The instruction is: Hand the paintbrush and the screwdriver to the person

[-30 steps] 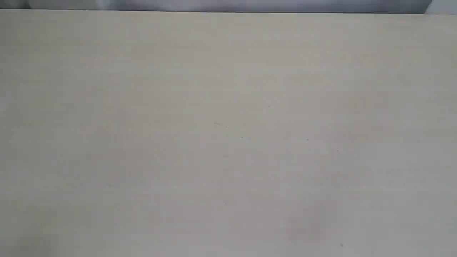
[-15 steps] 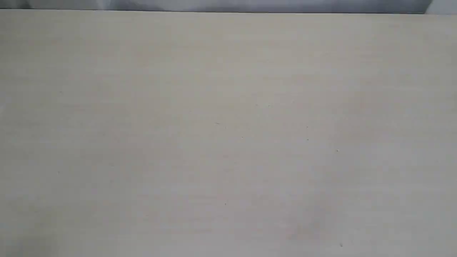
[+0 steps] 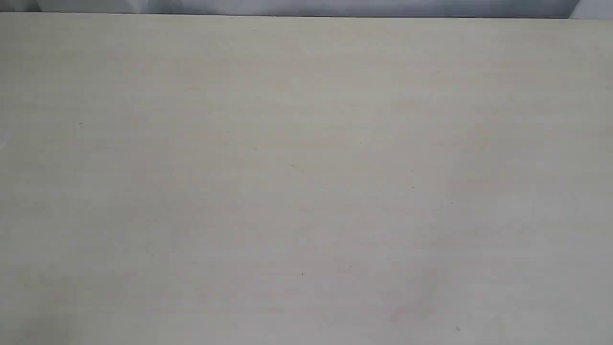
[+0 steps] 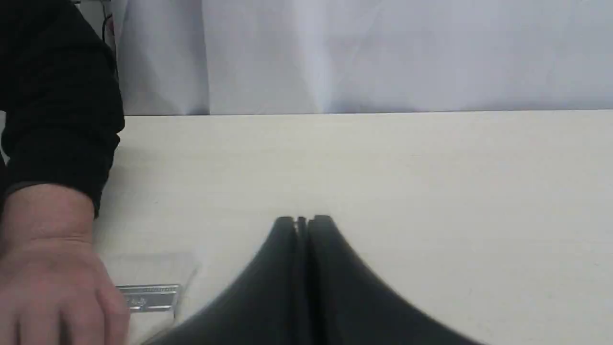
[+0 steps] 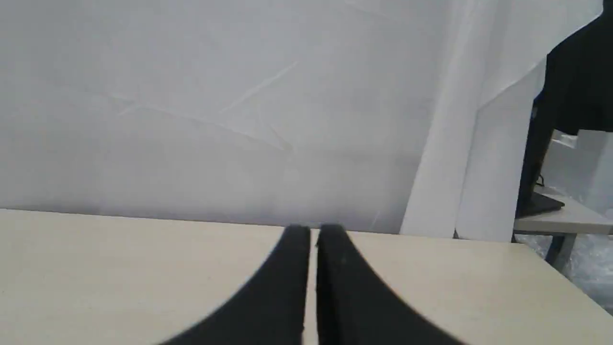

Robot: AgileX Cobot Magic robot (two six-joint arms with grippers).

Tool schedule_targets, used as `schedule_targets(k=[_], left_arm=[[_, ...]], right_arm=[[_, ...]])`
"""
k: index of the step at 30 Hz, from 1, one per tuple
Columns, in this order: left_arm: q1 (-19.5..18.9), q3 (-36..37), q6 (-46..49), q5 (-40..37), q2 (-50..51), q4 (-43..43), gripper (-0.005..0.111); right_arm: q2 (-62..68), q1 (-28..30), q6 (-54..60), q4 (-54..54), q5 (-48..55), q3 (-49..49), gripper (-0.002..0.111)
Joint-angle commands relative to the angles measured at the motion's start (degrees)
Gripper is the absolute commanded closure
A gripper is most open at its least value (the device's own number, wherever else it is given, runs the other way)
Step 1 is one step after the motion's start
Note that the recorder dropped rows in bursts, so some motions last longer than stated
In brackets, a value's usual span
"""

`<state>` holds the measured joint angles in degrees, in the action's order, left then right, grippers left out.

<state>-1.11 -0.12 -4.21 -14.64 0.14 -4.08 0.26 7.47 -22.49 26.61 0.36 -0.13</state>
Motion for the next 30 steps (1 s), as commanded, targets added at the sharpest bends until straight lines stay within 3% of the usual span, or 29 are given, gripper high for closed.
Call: schedule_targets(k=[1,8,16,30], left_arm=[[0.5,0.1,-0.1,0.3,-0.1,0.3,0.107],[0.5,0.1,-0.1,0.3,-0.1,0.3,0.107],[0.5,0.1,-0.1,0.3,-0.1,0.3,0.107],[0.5,0.1,-0.1,0.4,-0.1,0.0,0.107]], right_arm=[[-0.3,0.4,8.4,-8.1,1.7,0.1,0.104],[-0.3,0.4,9.4,-9.5,2.9,0.1,0.104],[-0.3,0.4,21.8,-20.7,3.0,0.1,0.104],[-0.3,0.4,21.7,-22.3,12.8,0.1,0.104]])
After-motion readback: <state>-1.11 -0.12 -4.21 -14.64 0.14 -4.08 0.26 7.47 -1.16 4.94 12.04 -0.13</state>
